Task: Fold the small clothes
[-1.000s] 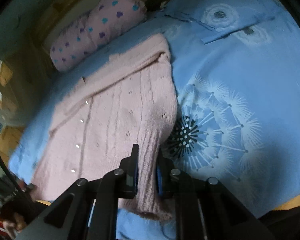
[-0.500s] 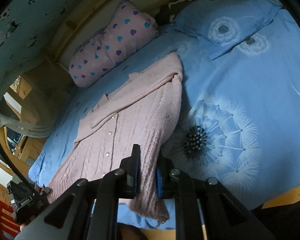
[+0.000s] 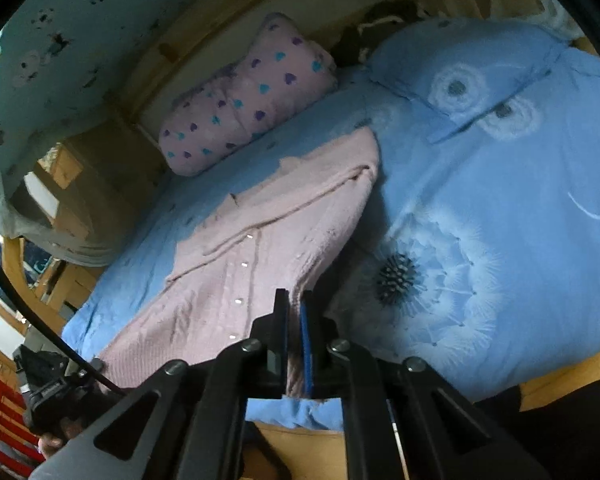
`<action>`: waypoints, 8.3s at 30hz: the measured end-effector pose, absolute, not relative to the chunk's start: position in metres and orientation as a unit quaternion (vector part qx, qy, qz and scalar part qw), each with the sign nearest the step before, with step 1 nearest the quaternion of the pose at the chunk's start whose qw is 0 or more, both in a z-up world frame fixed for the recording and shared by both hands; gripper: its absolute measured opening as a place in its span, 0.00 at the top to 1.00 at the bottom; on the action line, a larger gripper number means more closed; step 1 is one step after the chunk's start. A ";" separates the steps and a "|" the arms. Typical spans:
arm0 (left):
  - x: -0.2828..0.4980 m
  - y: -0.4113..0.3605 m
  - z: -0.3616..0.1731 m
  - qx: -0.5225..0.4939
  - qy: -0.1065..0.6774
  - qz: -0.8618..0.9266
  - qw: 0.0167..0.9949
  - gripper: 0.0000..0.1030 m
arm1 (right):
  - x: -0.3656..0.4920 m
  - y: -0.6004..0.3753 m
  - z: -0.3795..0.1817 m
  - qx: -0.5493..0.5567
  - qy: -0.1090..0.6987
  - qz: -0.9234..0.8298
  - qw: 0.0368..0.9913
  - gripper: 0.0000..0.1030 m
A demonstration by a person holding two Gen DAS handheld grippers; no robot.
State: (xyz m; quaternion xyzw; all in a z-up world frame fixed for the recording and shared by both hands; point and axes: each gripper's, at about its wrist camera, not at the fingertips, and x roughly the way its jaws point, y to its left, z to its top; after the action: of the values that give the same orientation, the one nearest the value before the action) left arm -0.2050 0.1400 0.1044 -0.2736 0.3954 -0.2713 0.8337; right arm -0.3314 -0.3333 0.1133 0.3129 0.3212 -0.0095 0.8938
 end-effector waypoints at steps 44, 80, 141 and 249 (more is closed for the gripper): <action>-0.249 0.185 0.129 -0.338 0.320 -0.360 0.809 1.00 | -0.399 -0.346 0.169 0.352 0.228 0.072 0.905 0.96; -0.144 0.154 0.145 -0.317 0.334 -0.291 0.838 1.00 | -0.256 -0.387 0.186 0.310 0.263 0.035 0.913 0.96; 0.047 0.089 0.098 -0.212 0.467 -0.190 0.837 1.00 | -0.079 -0.469 0.105 0.315 0.380 0.004 0.870 0.96; -0.076 0.118 0.042 -0.273 0.543 -0.138 0.782 1.00 | -0.159 -0.365 0.040 0.113 0.553 -0.150 0.812 0.05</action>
State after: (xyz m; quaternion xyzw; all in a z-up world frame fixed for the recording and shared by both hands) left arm -0.0755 0.1176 0.0420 -0.2725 0.5432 -0.1382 0.7820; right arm -0.1589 -0.3647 0.0400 0.1130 0.5531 -0.1499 0.8117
